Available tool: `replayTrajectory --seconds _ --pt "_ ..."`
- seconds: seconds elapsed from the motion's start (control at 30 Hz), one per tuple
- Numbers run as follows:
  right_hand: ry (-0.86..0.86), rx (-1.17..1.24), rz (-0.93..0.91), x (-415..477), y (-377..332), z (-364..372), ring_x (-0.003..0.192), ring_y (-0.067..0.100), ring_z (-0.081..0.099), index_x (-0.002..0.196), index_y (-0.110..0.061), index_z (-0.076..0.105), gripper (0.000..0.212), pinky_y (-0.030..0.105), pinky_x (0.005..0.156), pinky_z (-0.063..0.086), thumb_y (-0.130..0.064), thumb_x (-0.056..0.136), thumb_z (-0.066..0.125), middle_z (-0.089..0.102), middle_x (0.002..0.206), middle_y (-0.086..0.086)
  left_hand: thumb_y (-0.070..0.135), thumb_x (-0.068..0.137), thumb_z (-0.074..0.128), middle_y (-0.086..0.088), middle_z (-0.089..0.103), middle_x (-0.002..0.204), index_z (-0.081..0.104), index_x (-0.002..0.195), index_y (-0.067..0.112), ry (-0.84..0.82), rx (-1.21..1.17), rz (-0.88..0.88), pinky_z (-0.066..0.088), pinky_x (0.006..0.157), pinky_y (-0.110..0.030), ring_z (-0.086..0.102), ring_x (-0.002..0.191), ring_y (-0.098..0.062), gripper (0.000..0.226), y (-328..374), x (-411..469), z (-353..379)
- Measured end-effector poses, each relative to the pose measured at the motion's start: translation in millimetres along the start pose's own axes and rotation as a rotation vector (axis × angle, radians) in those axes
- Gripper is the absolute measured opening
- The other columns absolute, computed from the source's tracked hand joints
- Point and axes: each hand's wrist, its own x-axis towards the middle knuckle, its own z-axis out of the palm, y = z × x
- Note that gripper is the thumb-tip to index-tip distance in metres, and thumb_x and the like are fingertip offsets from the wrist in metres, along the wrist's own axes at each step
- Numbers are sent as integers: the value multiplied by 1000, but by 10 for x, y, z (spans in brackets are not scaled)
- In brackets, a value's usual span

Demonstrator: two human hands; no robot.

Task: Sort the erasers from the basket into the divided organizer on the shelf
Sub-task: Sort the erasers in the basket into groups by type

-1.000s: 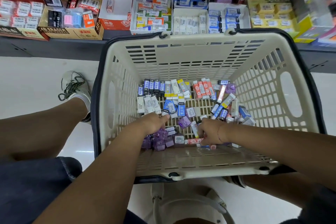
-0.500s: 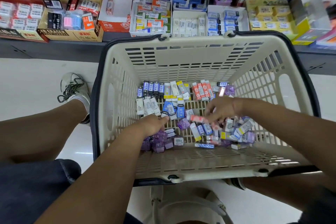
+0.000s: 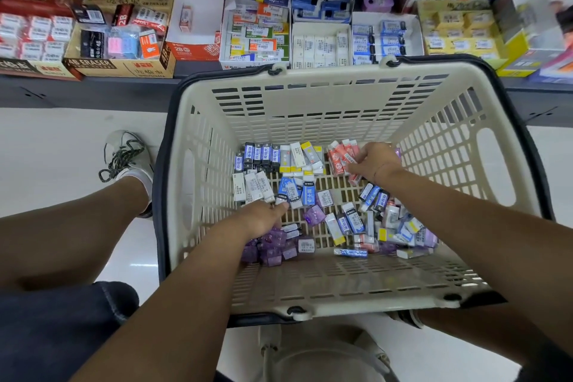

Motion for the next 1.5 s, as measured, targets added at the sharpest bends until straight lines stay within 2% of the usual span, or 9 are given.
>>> replayTrajectory --seconds 0.2,0.37,0.67,0.77,0.83,0.97,1.1,1.3,1.5 --pt "-59 -1 -78 35 71 -181 95 22 59 91 -14 62 28 25 74 44 -14 72 82 60 113 7 62 96 22 -10 43 146 68 107 15 -5 -9 -6 30 105 -37 43 130 -27 67 11 -15 -5" --pt "-23 40 -10 87 81 -261 97 27 58 124 -8 46 60 28 77 45 -9 74 79 58 107 10 62 96 23 -9 45 144 68 107 15 -1 -19 -8 31 104 -37 44 128 -26 66 16 -27 -4" --pt "85 368 92 174 118 -142 73 25 61 106 -12 50 33 33 66 53 -14 81 72 60 82 8 62 96 22 -10 47 142 61 122 12 18 5 -8 33 102 -35 45 127 -27 68 72 -60 -11" --pt "13 508 75 194 161 -69 67 7 55 103 -9 54 26 11 63 48 -2 82 68 57 72 0 54 100 25 -14 55 125 57 117 9 79 3 81 35 90 -30 52 112 -26 57 298 -100 -39" --pt "30 529 49 181 192 -56 71 6 55 94 -11 58 20 3 57 44 4 83 65 61 81 4 48 102 28 -14 56 113 56 105 9 154 -67 169 35 83 -29 53 101 -24 48 522 -76 -66" --pt "12 525 38 197 211 -80 85 14 59 105 -5 64 20 8 72 48 3 88 56 66 97 8 35 105 28 -9 50 116 50 126 14 178 -245 289 34 76 -26 44 101 -17 37 1028 36 -69" --pt "-32 395 9 245 204 -82 65 12 54 105 -6 66 22 5 50 42 0 85 61 61 76 0 33 103 33 -13 45 139 37 141 10 153 -388 268 37 87 -29 47 122 -27 45 1378 283 38" --pt "-50 351 -12 298 231 -44 66 10 53 91 -10 66 16 27 81 48 0 80 68 55 64 -5 34 101 40 -12 8 158 10 152 7 214 -337 222 25 115 -43 21 143 -31 65 1483 529 164" --pt "-53 336 -70 212 222 -50 63 10 54 75 -21 52 27 20 62 46 0 79 69 57 68 -3 34 101 39 -9 9 157 8 153 9 243 -314 276 25 113 -35 23 142 -28 65 1445 534 149"
